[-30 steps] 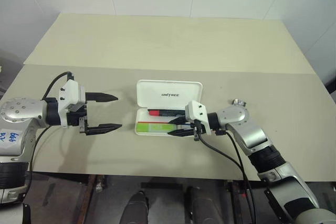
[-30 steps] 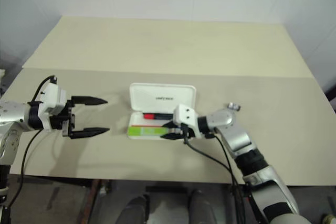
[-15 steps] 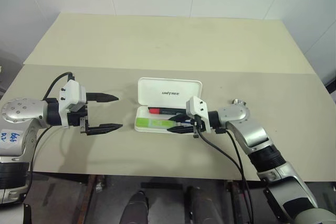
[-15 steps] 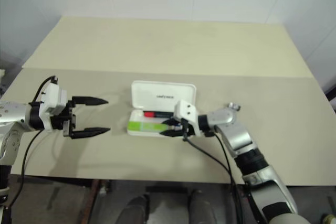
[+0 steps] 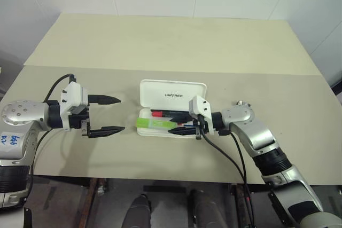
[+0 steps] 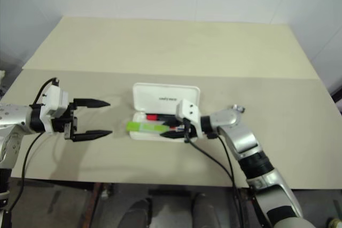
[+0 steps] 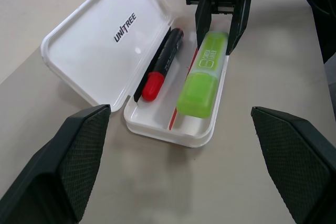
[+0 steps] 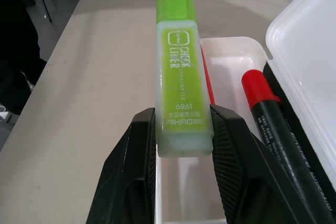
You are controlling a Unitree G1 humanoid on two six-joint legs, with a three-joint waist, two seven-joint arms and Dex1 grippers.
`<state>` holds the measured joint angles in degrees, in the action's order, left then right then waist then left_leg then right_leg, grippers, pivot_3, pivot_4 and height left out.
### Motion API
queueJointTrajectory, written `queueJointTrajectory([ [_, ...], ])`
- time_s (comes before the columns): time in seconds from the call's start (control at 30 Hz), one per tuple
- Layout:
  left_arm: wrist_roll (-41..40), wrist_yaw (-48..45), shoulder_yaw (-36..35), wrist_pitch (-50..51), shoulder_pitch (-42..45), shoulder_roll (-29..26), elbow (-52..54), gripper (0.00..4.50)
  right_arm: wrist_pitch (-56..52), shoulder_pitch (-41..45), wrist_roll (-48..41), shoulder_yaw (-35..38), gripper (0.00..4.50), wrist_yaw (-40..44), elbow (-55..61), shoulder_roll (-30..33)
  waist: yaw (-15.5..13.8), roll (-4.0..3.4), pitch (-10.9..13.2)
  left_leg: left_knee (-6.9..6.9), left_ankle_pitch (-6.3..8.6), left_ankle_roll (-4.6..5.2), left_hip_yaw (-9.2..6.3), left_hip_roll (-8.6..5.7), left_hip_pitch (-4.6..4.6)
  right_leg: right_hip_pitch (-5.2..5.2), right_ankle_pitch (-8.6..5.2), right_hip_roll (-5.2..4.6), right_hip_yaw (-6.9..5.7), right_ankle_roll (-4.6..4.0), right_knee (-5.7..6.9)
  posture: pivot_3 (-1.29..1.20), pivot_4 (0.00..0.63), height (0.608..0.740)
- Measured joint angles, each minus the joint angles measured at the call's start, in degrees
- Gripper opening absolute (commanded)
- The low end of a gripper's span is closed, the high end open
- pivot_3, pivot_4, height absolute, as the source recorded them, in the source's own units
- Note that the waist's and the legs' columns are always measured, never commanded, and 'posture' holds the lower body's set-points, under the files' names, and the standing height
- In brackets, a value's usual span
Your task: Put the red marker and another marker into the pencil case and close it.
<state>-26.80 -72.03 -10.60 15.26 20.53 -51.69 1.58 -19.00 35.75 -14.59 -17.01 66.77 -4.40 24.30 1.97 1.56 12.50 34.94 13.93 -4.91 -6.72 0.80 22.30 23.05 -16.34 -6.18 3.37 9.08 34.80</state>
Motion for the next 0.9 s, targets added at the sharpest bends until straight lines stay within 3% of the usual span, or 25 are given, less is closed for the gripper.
queueJointTrajectory([
  [0.9, 0.00, 0.12, 0.18, -0.01, -0.53, 0.15, 0.26, 4.50, 4.00, -0.03, 3.42, -0.56, 1.08, 1.60, -3.61, 0.58, 0.00, 0.00, 0.00, -0.01, 0.00, 0.00, 0.00, 0.00, 0.01, 0.01, 0.00, 0.00, 0.00, 0.00, -0.01, 0.00, 0.150, 0.740],
])
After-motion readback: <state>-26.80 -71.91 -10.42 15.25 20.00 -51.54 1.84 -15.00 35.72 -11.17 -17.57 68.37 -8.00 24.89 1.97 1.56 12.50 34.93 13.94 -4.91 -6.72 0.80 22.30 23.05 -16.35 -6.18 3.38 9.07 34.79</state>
